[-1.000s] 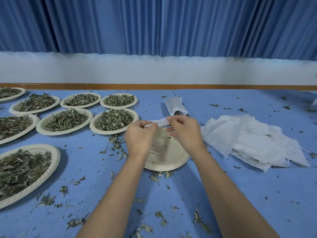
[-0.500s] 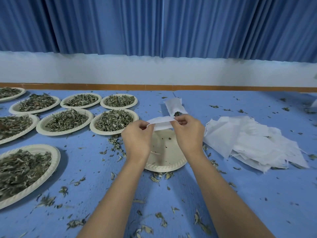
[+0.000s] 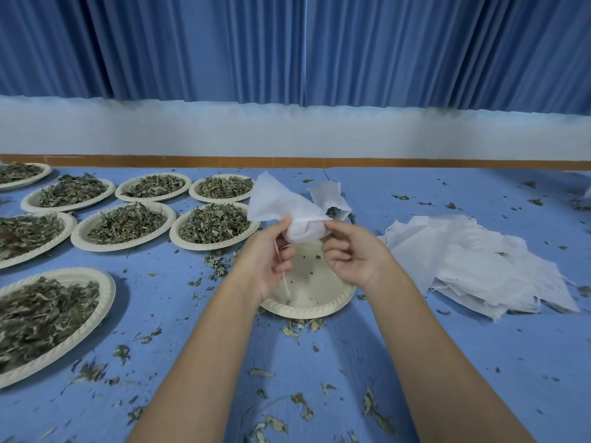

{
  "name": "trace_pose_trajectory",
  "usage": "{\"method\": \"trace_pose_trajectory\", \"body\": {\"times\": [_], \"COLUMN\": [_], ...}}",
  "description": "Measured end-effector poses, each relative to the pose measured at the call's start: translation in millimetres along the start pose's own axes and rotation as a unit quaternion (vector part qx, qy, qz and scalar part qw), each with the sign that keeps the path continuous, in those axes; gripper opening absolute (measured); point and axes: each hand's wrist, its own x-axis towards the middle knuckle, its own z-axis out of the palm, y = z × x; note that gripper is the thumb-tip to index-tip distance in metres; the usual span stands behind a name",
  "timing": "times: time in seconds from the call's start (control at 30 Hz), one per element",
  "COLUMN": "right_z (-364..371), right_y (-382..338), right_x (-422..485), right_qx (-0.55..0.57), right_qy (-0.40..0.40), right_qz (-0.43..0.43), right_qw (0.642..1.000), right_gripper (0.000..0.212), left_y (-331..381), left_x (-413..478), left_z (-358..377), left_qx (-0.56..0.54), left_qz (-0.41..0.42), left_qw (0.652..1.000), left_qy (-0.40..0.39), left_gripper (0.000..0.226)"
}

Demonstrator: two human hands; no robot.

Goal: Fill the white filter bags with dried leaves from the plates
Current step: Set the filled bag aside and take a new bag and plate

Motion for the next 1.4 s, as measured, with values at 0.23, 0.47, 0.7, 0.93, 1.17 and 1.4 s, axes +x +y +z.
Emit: {"method": "trace_pose_trajectory", "body": {"times": [0.23, 0.47, 0.7, 0.93, 1.17, 1.4], "right_z": [8, 9, 15, 14, 15, 9], "right_y": [7, 7, 23, 29, 34, 30], "right_x": [1, -1, -1, 0, 1, 5], "right_qx": [-0.215, -0.127, -0.522, -0.572, -0.665, -0.685], "right_qy": [0.013, -0.060, 0.094, 0.118, 0.141, 0.179], "right_qz": [-0.055, -0.107, -0.281, -0.354, -0.428, -0.423], "right_qw": [0.975, 0.984, 0.800, 0.731, 0.595, 0.566], "right_gripper": [0.018, 0.030, 0.029, 0.008, 0.017, 0.030], "left_y": [-6, -6, -14, -22, -23, -18], "left_x": [6, 2, 0, -1, -4, -1], "left_z": [1, 1, 0, -2, 0, -7], "left_qx": [-0.116, 0.137, 0.313, 0.501, 0.612, 0.533], "left_qz": [0.060, 0.100, 0.255, 0.372, 0.363, 0.368], "left_qw": [0.989, 0.985, 0.894, 0.731, 0.663, 0.729], "left_qy": [0.064, 0.023, 0.194, 0.277, 0.233, 0.221], "left_gripper": [0.016, 0.006, 0.027, 0.042, 0.021, 0.021]}}
